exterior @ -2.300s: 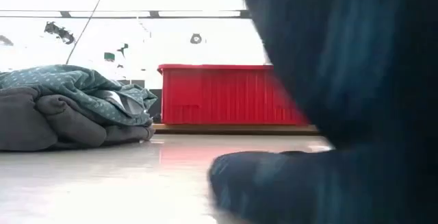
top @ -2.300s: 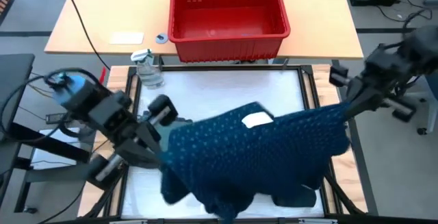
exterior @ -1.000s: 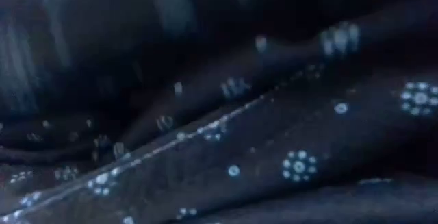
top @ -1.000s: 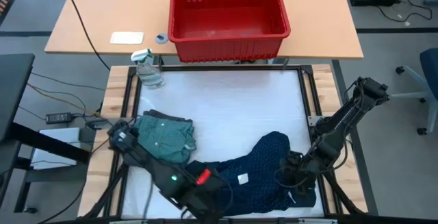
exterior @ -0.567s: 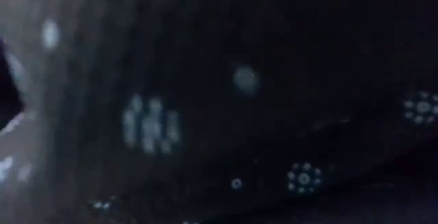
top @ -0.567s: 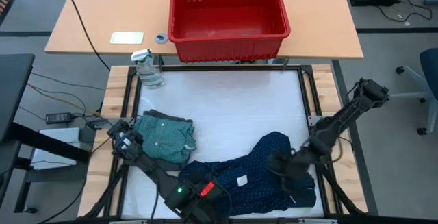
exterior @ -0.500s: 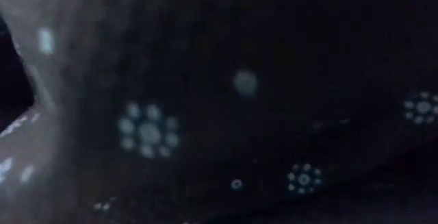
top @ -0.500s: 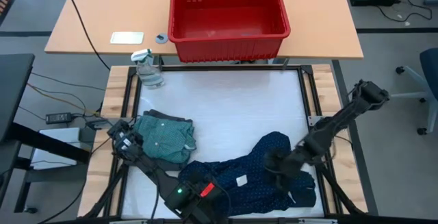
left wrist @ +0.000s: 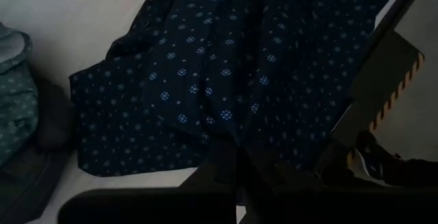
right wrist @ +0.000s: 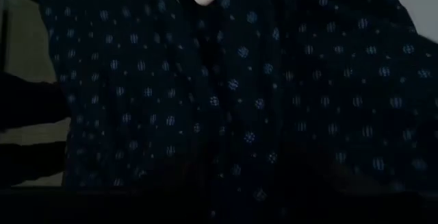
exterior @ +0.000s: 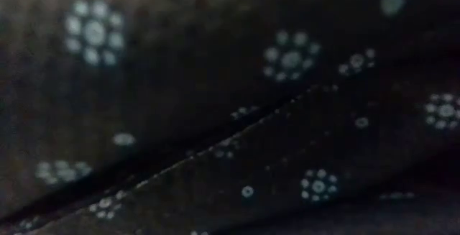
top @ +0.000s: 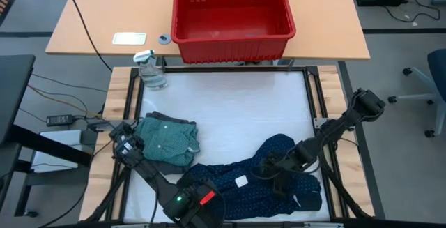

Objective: Fold Laundry from Bin
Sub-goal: Fold the blue polo shirt on the table

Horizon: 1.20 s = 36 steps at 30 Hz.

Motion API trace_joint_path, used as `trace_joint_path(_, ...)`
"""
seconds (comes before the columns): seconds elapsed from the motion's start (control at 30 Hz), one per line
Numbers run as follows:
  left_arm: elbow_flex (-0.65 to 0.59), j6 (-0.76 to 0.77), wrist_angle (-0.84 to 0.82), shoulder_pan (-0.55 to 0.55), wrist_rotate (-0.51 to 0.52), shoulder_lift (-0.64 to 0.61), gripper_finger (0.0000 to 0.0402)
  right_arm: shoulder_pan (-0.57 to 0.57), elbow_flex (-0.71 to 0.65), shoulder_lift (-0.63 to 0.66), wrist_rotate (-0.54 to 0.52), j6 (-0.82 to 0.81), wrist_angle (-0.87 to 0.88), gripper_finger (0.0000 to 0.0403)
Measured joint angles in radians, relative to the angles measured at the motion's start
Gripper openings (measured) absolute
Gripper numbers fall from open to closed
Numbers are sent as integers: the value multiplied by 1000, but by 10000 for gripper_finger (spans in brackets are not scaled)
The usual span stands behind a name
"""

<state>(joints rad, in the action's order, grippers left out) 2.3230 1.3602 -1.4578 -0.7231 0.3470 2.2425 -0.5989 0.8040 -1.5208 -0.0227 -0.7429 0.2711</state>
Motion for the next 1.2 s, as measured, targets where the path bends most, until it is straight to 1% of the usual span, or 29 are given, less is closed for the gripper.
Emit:
trace_joint_path(0.1, 0, 0, -1, 1, 0, 0, 8, 13, 0, 1, 28, 6, -8, 150)
trace_joint_path(0.17, 0, 0, -7, 1, 0, 0, 8, 19, 0, 15, 49, 13, -3, 126)
trace_joint_path(0.23, 0, 0, -23, 1, 0, 0, 8, 28, 0, 36, 90, 34, -6, 90)
trace_joint_path(0.3, 0, 0, -48, 1, 1, 0, 8, 40, 0, 57, 135, 61, 3, 39)
trace_joint_path(0.33, 0, 0, -65, 2, 4, 0, 8, 46, 0, 68, 154, 77, 13, 21)
trace_joint_path(0.4, 0, 0, -89, 6, 24, 0, 9, 56, 0, 98, 172, 92, 28, 14)
trace_joint_path(0.5, 0, 1, -98, 20, 90, 0, 9, 70, 0, 154, 156, 99, 71, 9)
trace_joint_path(0.57, 0, -2, -98, 33, 118, 0, 9, 75, 0, 199, 114, 121, 101, 7)
trace_joint_path(0.77, 0, -57, -98, 87, 122, 0, 9, 77, 0, 346, -46, 219, 157, 4)
trace_joint_path(0.9, 0, -159, -97, 131, 31, 0, 8, 77, 0, 430, -134, 287, 166, 3)
trace_joint_path(0.97, 0, -202, -99, 150, 4, 0, 5, 70, 16, 467, -202, 308, 216, 2)
trace_joint_path(1.1, 0, -261, -115, 167, 7, -13, 3, 35, 130, 520, -371, 413, 390, 2)
trace_joint_path(1.2, 0, -289, -113, 171, 33, -52, 2, -1, 283, 525, -501, 492, 564, 2)
